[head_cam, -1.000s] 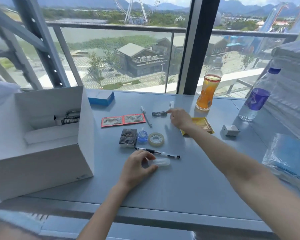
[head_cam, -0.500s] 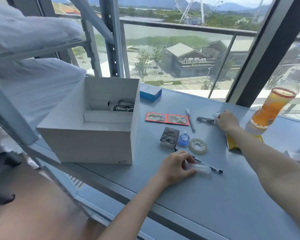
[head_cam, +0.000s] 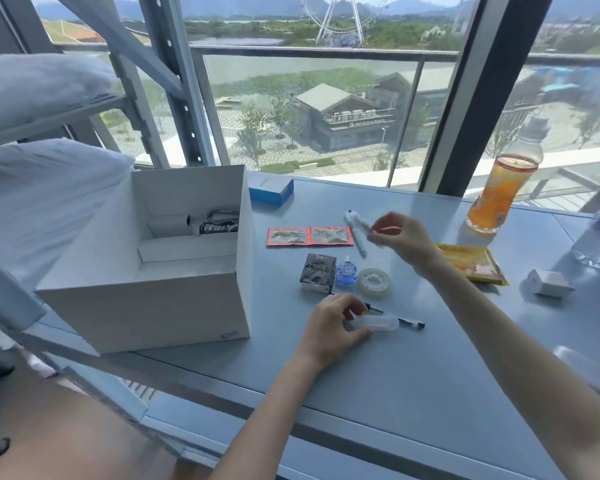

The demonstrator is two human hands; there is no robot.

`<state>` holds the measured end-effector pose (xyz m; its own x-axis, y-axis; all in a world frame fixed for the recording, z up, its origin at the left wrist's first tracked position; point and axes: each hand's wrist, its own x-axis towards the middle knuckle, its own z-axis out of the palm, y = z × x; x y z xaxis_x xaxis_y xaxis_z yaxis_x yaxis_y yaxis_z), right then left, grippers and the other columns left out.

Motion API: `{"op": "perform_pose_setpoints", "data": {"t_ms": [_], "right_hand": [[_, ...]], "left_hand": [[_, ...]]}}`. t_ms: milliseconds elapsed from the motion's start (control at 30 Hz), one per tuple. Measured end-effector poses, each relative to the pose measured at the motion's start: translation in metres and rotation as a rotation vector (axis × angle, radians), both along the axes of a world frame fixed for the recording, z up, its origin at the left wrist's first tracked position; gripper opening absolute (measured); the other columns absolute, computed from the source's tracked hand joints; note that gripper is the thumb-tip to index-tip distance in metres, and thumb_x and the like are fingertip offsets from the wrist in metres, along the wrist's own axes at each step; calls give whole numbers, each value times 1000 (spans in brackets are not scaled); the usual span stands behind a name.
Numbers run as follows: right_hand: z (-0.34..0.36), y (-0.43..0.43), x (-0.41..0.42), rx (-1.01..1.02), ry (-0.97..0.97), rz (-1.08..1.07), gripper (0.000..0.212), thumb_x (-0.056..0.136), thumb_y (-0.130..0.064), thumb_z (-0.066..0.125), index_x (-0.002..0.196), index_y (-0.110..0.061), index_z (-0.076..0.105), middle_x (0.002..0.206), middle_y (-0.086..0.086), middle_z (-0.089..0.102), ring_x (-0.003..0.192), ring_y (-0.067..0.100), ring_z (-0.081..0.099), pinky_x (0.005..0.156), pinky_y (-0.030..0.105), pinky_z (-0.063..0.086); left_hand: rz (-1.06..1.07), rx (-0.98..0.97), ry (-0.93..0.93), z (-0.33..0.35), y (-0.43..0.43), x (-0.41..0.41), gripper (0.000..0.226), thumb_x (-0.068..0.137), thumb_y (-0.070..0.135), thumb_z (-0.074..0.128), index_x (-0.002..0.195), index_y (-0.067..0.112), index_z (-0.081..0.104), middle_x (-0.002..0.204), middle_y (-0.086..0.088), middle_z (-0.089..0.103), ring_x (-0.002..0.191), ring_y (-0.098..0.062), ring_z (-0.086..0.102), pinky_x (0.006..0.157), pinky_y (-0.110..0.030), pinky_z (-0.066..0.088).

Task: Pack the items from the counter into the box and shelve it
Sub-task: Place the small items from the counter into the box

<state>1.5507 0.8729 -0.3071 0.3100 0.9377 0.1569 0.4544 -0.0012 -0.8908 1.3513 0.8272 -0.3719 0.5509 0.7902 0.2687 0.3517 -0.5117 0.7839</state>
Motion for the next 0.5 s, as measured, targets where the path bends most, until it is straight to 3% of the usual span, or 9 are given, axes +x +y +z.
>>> {"op": "perform_pose_setpoints", "data": {"t_ms": [100,167,267,400,500], "right_hand": [[-13,-54,-14,-50,82,116,18,72,-4,77,79,-13,63,83,6,69,74,9,68,69,17,53],[-23,-81,-18,-92,50,141,17,73,-1,75,84,-7,63,84,9,69,77,11,66,72,17,54],[-32,-101,-22,-80,-214,240,13,75,0,73,84,-5,66,88,13,67,82,19,65,80,23,52],[-34,-103,-22,5,-454,339,13,74,-7,75,83,-8,66,93,8,66,88,22,62,82,29,49],[-36,-102,-20,-7,-553,368,22,71,-17,79,86,-11,64,90,2,67,85,14,59,81,20,45]], "left_hand": [[46,-84,-64,0,0,0,32,63,11,79,88,10,57,86,-3,65,75,-16,57,64,-16,45],[67,-132,-84,-3,-2,-4,39,61,10,81,90,9,55,88,-4,65,77,-18,59,71,-22,50],[103,-143,-96,-8,-8,-14,44,60,13,84,92,11,53,85,-2,63,79,-17,60,74,-21,51],[112,-128,-90,-8,-11,-19,45,61,13,84,92,20,51,81,3,61,76,-13,61,70,-9,47],[88,-129,-63,-3,-12,-21,41,65,12,82,94,17,54,85,0,60,78,-15,60,73,-12,48]]}}
